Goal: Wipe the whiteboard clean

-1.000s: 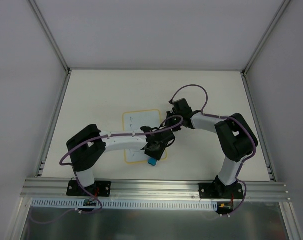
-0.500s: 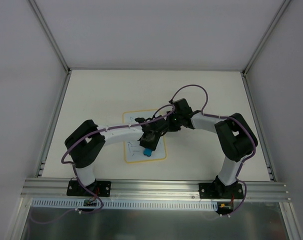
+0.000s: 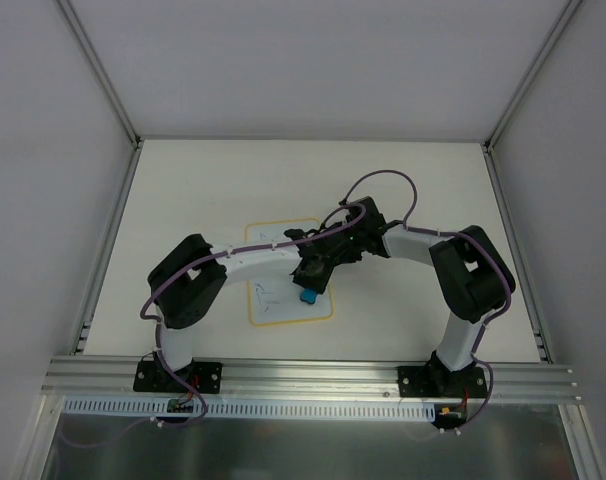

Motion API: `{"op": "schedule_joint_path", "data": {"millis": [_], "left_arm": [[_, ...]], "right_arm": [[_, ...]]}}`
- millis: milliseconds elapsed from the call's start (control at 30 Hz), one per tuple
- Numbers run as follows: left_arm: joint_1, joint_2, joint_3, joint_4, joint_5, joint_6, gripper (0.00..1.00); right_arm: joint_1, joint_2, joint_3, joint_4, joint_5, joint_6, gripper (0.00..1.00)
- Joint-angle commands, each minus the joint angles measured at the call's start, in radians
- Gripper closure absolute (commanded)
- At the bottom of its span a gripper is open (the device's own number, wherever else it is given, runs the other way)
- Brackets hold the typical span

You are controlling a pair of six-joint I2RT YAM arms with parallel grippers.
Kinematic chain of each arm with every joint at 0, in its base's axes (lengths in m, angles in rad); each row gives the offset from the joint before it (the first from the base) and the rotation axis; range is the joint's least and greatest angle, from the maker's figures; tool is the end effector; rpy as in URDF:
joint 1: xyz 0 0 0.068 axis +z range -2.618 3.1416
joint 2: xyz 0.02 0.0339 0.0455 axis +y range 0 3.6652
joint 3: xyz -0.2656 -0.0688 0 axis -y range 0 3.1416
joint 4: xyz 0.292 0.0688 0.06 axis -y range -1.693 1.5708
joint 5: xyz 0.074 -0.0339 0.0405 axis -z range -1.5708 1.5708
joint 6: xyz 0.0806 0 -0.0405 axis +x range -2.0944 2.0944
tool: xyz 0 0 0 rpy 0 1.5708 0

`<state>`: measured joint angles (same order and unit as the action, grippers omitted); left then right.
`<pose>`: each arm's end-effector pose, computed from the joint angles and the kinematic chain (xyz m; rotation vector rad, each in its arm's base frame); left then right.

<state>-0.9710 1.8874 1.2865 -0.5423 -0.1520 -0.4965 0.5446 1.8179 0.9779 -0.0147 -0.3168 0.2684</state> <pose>0.2591 -0.3573 0.1105 0.5942 2.6484 -0.2411 0.3491 0.2408 0.0800 -0.4933 2.4614 0.7384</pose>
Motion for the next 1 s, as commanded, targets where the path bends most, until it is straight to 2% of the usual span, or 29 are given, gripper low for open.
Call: {"op": "schedule_joint_path", "data": {"millis": [0, 367, 567, 733, 967], "left_arm": [[0.017, 0.048, 0.04, -0.005, -0.009, 0.047, 1.0], [0.015, 0.042, -0.007, 0.048, 0.048, -0.02, 1.0], [0.003, 0.001, -0.082, 0.045, 0.071, -0.091, 1.0], [-0.029, -0.036, -0.154, 0.045, 0.063, -0.14, 1.0], [-0.11, -0.048, -0.162, 0.041, 0.077, -0.155, 1.0]], "right_arm": [[0.005, 0.067, -0.033, -0.094, 0.102, -0.04, 1.0], [-0.012, 0.084, -0.033, -0.094, 0.093, -0.023, 1.0], [-0.015, 0.08, -0.036, -0.094, 0.104, -0.017, 1.0], [-0.015, 0.081, -0.035, -0.096, 0.102, -0.015, 1.0], [-0.017, 0.08, -0.036, -0.096, 0.101, -0.015, 1.0]]}}
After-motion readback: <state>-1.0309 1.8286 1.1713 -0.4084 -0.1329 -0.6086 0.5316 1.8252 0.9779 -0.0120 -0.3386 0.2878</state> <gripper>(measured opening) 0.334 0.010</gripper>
